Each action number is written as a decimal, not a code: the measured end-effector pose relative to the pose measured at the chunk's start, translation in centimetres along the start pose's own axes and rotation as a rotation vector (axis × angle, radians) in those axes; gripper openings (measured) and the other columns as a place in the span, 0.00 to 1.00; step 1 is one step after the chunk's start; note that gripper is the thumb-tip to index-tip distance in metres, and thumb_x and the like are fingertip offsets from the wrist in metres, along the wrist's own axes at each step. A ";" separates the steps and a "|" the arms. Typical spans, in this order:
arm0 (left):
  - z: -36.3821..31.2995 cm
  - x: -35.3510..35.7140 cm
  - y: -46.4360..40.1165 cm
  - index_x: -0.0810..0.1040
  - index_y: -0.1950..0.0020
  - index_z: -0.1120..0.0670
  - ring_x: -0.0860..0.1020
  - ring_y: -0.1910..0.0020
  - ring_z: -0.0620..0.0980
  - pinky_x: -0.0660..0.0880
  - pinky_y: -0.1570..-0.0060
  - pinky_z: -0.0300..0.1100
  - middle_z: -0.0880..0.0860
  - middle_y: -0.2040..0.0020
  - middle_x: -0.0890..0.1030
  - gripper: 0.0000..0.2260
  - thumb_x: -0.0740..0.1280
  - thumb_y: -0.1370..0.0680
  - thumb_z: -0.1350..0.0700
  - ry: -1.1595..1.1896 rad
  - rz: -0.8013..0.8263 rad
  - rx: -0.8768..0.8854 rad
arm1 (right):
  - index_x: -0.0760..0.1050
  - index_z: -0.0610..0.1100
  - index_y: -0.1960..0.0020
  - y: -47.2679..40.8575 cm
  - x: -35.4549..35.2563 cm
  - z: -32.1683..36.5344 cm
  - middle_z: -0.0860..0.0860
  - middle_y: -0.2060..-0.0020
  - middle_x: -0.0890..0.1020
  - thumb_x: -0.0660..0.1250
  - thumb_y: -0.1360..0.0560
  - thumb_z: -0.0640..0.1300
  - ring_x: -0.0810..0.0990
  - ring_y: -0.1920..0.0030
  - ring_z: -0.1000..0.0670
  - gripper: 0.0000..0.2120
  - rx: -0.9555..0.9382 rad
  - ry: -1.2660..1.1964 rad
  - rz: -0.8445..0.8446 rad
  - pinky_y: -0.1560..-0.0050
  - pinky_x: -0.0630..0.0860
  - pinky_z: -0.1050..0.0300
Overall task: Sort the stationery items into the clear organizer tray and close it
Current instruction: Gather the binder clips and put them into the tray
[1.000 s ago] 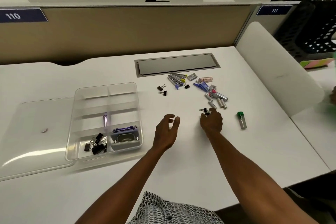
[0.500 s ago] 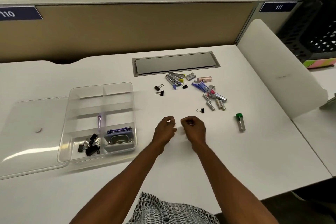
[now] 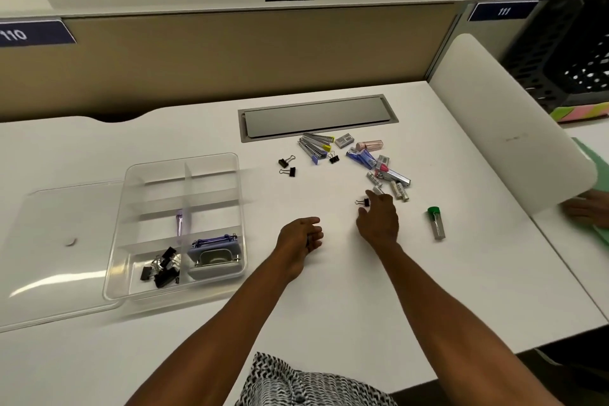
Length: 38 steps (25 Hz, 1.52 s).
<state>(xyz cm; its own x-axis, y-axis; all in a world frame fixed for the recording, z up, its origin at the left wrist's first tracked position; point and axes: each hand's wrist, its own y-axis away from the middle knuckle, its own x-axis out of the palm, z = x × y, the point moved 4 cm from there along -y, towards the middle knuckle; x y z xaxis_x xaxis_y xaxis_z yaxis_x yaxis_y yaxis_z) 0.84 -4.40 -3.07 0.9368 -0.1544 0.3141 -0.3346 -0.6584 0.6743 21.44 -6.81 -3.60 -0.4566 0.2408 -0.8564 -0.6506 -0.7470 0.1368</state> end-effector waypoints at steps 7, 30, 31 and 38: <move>-0.9 -2.3 4.0 0.78 0.46 0.57 0.80 0.40 0.59 0.73 0.33 0.49 0.60 0.46 0.80 0.10 0.65 0.24 0.69 -0.088 0.042 0.197 | 0.82 0.46 0.48 1.1 1.6 2.1 0.45 0.49 0.81 0.66 0.24 0.40 0.81 0.48 0.42 0.08 -0.142 0.024 -0.036 0.50 0.75 0.52; -4.3 -22.9 11.9 0.78 0.44 0.52 0.81 0.47 0.53 0.73 0.36 0.51 0.54 0.47 0.83 0.23 0.52 0.19 0.37 0.145 -0.586 0.306 | 0.80 0.45 0.37 21.6 13.4 23.7 0.50 0.45 0.84 0.67 0.22 0.37 0.84 0.50 0.52 0.14 -0.289 -0.649 0.689 0.47 0.83 0.52; -4.5 -23.0 11.8 0.77 0.42 0.53 0.81 0.46 0.53 0.72 0.34 0.51 0.53 0.48 0.83 0.25 0.51 0.20 0.35 0.153 -0.585 0.293 | 0.80 0.44 0.36 21.6 13.6 23.4 0.49 0.43 0.84 0.68 0.23 0.36 0.84 0.47 0.51 0.16 -0.278 -0.658 0.703 0.46 0.83 0.52; -4.5 -22.6 10.9 0.72 0.30 0.52 0.76 0.41 0.52 0.67 0.36 0.47 0.51 0.42 0.80 0.32 0.48 0.22 0.31 0.065 -0.587 0.247 | 0.81 0.46 0.40 21.3 13.3 22.2 0.52 0.46 0.85 0.67 0.22 0.37 0.84 0.45 0.54 0.13 -0.298 -0.771 0.721 0.44 0.82 0.58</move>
<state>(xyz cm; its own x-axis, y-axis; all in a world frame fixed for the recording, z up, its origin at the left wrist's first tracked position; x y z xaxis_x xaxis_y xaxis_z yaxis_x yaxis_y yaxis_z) -24.40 -4.77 0.14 0.9463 0.3230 -0.0153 0.2727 -0.7716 0.5747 -11.93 -5.79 -1.01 -0.9954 -0.0674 -0.0685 0.0469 -0.9629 0.2657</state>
